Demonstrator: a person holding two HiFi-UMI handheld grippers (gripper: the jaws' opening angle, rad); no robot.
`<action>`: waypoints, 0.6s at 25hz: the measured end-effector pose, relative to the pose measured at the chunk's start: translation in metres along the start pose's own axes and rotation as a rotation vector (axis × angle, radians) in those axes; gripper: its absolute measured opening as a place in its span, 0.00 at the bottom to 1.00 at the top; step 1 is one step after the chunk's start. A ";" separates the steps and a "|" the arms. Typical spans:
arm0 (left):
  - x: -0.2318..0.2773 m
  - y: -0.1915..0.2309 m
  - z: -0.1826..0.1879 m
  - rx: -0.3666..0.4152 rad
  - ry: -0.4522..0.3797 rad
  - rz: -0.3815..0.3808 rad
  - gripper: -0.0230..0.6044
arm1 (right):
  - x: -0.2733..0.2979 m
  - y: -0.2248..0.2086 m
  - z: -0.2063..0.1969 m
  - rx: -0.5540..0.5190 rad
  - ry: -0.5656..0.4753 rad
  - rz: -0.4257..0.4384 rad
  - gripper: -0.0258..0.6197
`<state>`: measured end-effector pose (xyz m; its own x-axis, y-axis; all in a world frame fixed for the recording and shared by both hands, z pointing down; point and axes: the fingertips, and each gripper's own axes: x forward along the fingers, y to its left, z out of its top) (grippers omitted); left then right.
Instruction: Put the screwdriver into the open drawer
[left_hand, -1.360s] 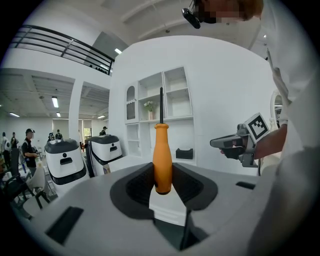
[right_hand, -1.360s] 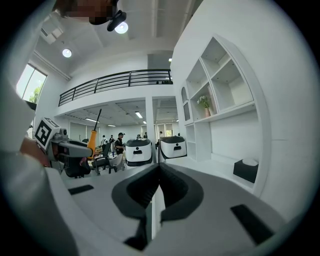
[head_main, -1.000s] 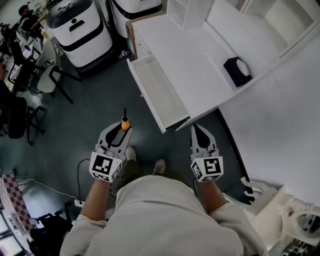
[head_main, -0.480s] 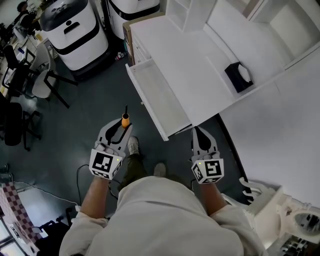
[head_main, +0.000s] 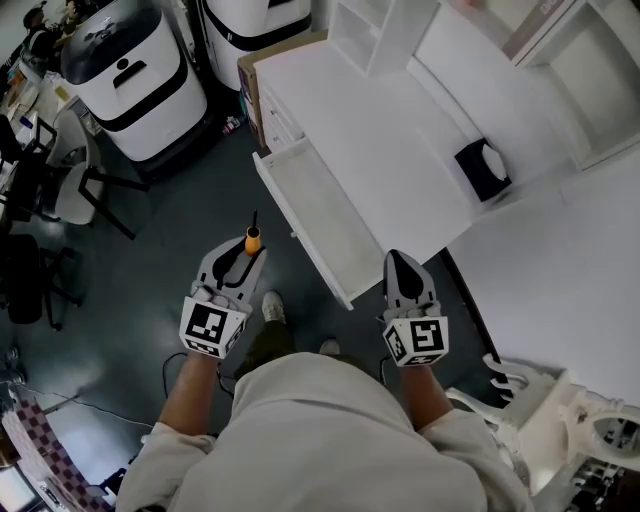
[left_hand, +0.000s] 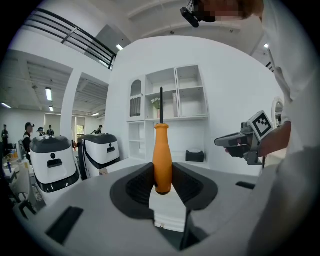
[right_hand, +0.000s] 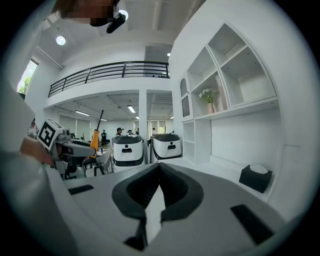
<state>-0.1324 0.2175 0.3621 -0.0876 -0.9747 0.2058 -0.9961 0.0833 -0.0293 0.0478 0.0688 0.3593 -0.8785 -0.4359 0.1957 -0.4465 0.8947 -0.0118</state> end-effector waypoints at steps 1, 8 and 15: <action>0.004 0.008 0.000 0.002 0.000 -0.009 0.22 | 0.008 0.001 0.003 0.000 -0.002 -0.010 0.05; 0.034 0.062 0.007 0.008 -0.008 -0.081 0.22 | 0.053 0.010 0.021 0.000 0.001 -0.083 0.05; 0.060 0.094 0.006 0.025 0.003 -0.146 0.22 | 0.075 0.015 0.032 0.007 -0.001 -0.143 0.05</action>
<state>-0.2317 0.1661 0.3660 0.0587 -0.9754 0.2126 -0.9976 -0.0650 -0.0229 -0.0303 0.0461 0.3430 -0.8059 -0.5590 0.1951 -0.5684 0.8227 0.0089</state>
